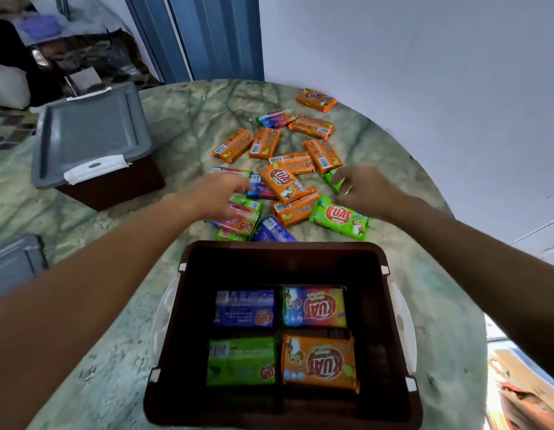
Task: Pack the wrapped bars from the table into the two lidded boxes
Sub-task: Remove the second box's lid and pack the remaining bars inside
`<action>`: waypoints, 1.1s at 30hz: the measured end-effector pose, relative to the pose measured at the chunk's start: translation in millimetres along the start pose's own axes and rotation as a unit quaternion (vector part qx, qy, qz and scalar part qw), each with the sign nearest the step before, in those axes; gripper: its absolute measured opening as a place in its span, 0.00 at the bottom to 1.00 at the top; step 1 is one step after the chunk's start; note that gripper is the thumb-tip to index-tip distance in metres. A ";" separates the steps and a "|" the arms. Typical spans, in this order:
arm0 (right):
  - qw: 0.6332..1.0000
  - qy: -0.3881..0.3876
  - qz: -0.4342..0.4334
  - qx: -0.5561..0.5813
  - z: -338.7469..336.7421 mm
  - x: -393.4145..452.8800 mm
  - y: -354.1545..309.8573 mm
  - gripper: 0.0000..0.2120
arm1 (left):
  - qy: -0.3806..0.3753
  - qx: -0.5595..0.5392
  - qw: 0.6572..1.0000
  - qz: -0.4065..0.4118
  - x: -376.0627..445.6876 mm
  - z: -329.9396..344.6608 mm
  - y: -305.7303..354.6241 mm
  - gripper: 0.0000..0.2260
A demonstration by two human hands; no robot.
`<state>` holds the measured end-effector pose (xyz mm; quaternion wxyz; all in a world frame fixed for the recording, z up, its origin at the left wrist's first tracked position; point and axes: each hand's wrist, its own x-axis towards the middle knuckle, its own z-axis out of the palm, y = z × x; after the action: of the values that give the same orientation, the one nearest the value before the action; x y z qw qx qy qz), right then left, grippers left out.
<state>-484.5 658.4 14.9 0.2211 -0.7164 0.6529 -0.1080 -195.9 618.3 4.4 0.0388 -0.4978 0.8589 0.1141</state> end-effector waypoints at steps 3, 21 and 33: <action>0.988 -0.109 0.050 -0.097 35.1 16.3 27.2 0.32 | -0.104 0.104 0.988 0.053 17.3 32.8 -4.8 0.31; 0.982 0.075 -0.054 -0.165 -34.1 -52.3 -33.1 0.47 | 0.077 -0.001 0.993 0.085 -51.5 -56.8 42.0 0.33; 0.921 -0.129 -0.134 -0.343 27.9 -146.4 -79.0 0.31 | -0.056 0.060 0.994 0.070 -126.9 11.0 99.4 0.23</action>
<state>-420.2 811.2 46.2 0.0271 -0.8371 0.5134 0.1870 -218.7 775.8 32.2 0.1089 -0.4260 0.8934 0.0923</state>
